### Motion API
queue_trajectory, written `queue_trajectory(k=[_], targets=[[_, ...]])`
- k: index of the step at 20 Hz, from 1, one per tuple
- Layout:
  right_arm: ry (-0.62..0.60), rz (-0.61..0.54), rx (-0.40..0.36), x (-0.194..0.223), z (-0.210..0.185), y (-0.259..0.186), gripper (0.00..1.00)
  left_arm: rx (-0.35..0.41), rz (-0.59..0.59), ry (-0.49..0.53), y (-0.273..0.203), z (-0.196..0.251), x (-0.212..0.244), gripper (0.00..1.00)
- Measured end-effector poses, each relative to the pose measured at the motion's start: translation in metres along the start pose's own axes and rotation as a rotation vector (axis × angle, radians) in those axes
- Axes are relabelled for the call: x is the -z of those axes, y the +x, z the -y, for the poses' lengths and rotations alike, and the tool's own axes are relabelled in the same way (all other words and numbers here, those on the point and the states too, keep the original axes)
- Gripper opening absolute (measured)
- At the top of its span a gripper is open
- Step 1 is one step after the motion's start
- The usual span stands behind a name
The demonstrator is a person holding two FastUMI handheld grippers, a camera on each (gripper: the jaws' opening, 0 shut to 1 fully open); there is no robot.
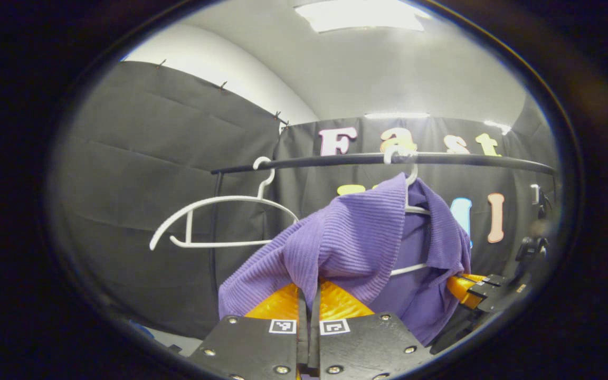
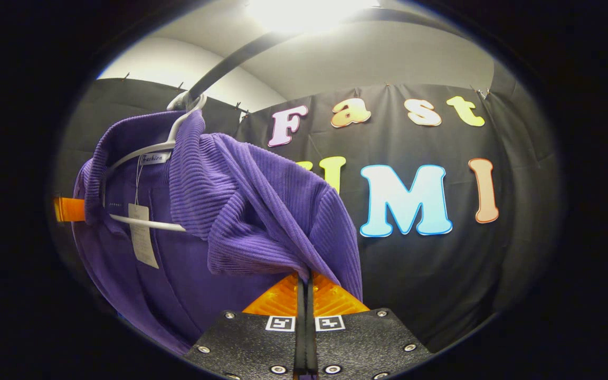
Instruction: Grasp the clothes on the hanger with both hands and then place them into the laundry hamper below.
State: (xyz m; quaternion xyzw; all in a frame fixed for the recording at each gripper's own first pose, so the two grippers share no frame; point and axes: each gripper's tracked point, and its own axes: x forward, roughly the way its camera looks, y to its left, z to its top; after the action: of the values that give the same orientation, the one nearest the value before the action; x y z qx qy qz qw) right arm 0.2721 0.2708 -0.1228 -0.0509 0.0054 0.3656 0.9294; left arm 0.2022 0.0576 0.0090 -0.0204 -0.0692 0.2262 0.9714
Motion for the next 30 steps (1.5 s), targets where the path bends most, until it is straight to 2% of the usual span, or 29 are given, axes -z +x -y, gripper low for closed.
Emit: queue_trajectory(k=[6,11,12,13,14,15,16,17,18,21,23,24,25,26,30], targets=[[-0.041,0.059,0.062,-0.013,0.015,0.0,0.0,-0.02,0.029,0.051,-0.005,-0.009,-0.017,0.07],[-0.204,0.08,0.116,-0.005,0.007,-0.016,0.04,-0.004,0.021,0.073,-0.008,0.002,-0.009,0.07],[-0.214,0.088,0.129,-0.004,0.004,-0.019,0.05,-0.001,0.02,0.067,-0.006,0.004,-0.009,0.04],[-0.2,0.083,0.132,0.001,-0.002,-0.024,0.13,0.001,0.02,0.059,-0.005,0.004,-0.008,0.01],[-0.172,0.067,0.117,0.006,-0.009,-0.03,0.08,0.0,0.019,0.051,-0.005,0.002,-0.009,0.02],[-0.142,0.056,0.1,0.009,-0.017,-0.036,0.1,0.001,0.019,0.042,-0.004,0.0,-0.009,0.04],[-0.131,0.056,0.09,0.011,-0.022,-0.041,0.13,0.001,0.02,0.034,-0.005,-0.002,-0.009,0.05],[-0.142,0.067,0.091,0.008,-0.024,-0.046,0.21,0.003,0.021,0.029,-0.004,-0.003,-0.009,0.07],[-0.158,0.082,0.098,0.006,-0.023,-0.05,0.14,0.002,0.022,0.027,-0.005,-0.004,-0.009,0.07],[-0.143,0.106,0.11,0.003,-0.029,-0.049,0.17,0.002,0.018,0.027,-0.004,-0.004,-0.007,0.07],[-0.165,0.093,0.091,0.009,-0.037,-0.037,0.22,0.004,0.013,0.008,-0.002,-0.003,-0.004,0.07],[-0.184,0.083,0.074,0.014,-0.041,-0.028,0.16,0.003,0.01,-0.003,-0.001,-0.003,-0.003,0.07],[-0.201,0.072,0.073,0.016,-0.04,-0.022,0.24,0.004,0.009,-0.011,-0.001,-0.003,-0.003,0.07],[-0.205,0.073,0.083,0.015,-0.037,-0.02,0.26,0.004,0.009,-0.016,-0.001,-0.004,-0.002,0.07],[-0.167,0.082,0.124,0.013,-0.027,-0.016,0.26,0.009,0.005,-0.012,-0.005,-0.009,-0.003,0.07]])
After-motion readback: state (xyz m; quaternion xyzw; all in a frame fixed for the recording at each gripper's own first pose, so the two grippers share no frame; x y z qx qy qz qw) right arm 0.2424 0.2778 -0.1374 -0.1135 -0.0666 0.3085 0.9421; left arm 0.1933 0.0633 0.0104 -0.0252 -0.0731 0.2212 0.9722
